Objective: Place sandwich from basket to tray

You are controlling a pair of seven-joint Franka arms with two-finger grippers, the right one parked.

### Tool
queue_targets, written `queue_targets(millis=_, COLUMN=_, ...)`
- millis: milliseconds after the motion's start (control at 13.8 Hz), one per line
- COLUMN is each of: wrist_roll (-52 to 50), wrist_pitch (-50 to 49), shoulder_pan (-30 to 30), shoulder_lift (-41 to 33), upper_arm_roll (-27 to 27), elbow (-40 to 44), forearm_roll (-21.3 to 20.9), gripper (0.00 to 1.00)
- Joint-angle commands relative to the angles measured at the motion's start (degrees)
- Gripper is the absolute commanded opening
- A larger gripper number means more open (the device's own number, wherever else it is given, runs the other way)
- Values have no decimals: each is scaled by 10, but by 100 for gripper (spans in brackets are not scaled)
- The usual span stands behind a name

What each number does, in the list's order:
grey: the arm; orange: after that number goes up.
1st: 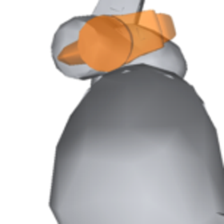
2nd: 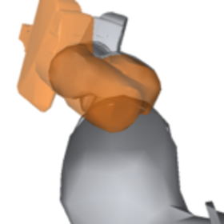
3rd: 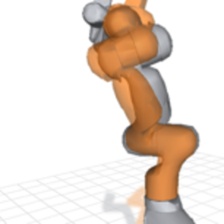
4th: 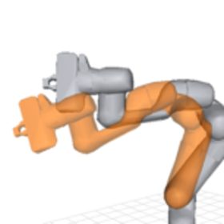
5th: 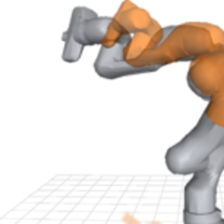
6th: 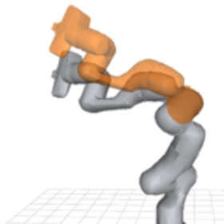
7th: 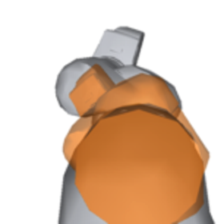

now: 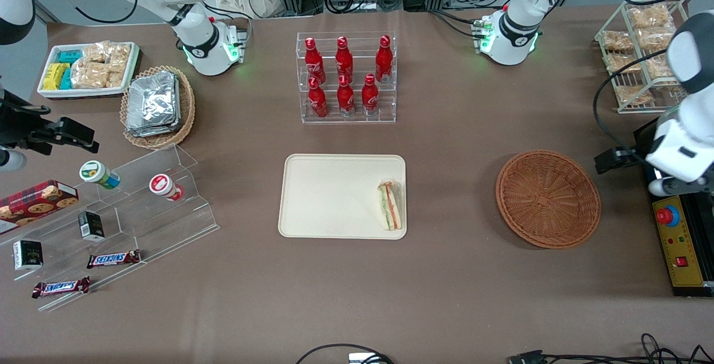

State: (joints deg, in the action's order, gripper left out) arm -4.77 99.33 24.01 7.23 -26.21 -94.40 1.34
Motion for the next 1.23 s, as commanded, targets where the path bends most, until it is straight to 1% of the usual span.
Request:
queue_targets(millis=0, wrist_roll=0, wrist_pitch=-19, shoulder_pan=9, shoulder_lift=41, upper_arm_roll=-7, elbow=47, forearm_roll=22, gripper=100)
queue_targets(millis=145, wrist_roll=-1, wrist_pitch=-49, shoulder_pan=10, shoulder_lift=64, upper_arm_roll=-7, elbow=83, forearm_roll=44, gripper=100)
queue_targets(millis=290, wrist_roll=-1, wrist_pitch=-68, shoulder_pan=12, shoulder_lift=75, upper_arm_roll=-6, elbow=102, forearm_roll=46, gripper=100)
queue_targets(millis=508, wrist_roll=-2, wrist_pitch=-68, shoulder_pan=17, shoulder_lift=76, upper_arm_roll=-3, elbow=102, forearm_roll=47, gripper=100)
queue_targets(millis=653, wrist_roll=-2, wrist_pitch=-74, shoulder_pan=17, shoulder_lift=68, upper_arm_roll=-3, elbow=90, forearm_roll=45, gripper=100)
queue_targets(millis=726, wrist_roll=5, wrist_pitch=-77, shoulder_pan=17, shoulder_lift=53, upper_arm_roll=-3, elbow=81, forearm_roll=41, gripper=100)
queue_targets(millis=871, wrist_roll=9, wrist_pitch=-78, shoulder_pan=18, shoulder_lift=4, upper_arm_roll=-2, elbow=37, forearm_roll=38, gripper=100)
queue_targets(millis=944, wrist_roll=12, wrist_pitch=-78, shoulder_pan=27, shoulder_lift=-9, upper_arm_roll=5, elbow=30, forearm_roll=37, gripper=100)
queue_targets(millis=1161, wrist_roll=11, wrist_pitch=-84, shoulder_pan=45, shoulder_lift=-13, upper_arm_roll=14, elbow=30, forearm_roll=23, gripper=100)
